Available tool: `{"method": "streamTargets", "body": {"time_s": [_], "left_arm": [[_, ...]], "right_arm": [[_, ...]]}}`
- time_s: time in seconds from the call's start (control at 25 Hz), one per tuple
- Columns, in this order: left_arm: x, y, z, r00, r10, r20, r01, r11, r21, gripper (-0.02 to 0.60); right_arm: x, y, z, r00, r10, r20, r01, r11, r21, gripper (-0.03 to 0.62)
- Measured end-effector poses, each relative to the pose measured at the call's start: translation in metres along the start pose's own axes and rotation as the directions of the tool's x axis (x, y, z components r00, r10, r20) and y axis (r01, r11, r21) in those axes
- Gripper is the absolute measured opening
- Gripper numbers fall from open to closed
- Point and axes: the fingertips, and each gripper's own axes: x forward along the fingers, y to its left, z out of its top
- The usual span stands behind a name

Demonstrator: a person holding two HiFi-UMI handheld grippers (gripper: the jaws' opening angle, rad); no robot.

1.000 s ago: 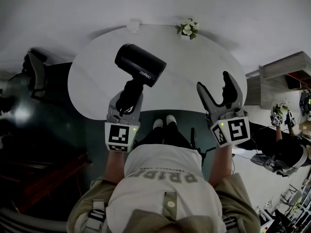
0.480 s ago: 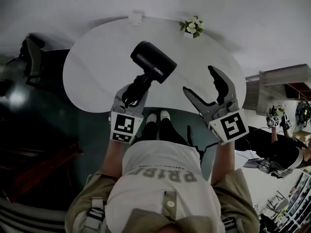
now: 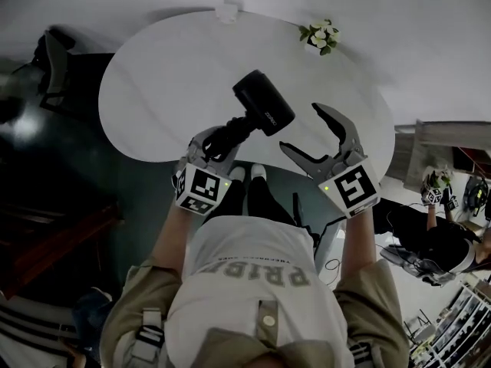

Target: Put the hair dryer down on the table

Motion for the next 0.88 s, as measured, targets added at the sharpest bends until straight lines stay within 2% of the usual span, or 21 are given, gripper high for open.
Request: {"method": "streamTargets", "body": {"time_s": [0.2, 0.52, 0.88], "left_arm": [[0.007, -0.005, -0.020, 0.998, -0.043, -0.040, 0.043, 0.999, 0.004, 0.146], [0.012, -0.015, -0.044, 0.981, -0.141, -0.132, 0.155, 0.982, 0.104, 0.146], [0.032, -0.018, -0.070, 0.952, -0.197, -0.235, 0.246, 0.948, 0.202, 0.146]], "right_arm": [[0.023, 0.012, -0.019, 0.994, 0.091, -0.055, -0.096, 0.992, -0.084, 0.393], [0.045, 0.021, -0.053, 0.963, 0.172, -0.207, -0.212, 0.959, -0.189, 0.393], [0.062, 0.027, -0.097, 0.927, 0.243, -0.286, -0.303, 0.934, -0.189, 0.396]]}}
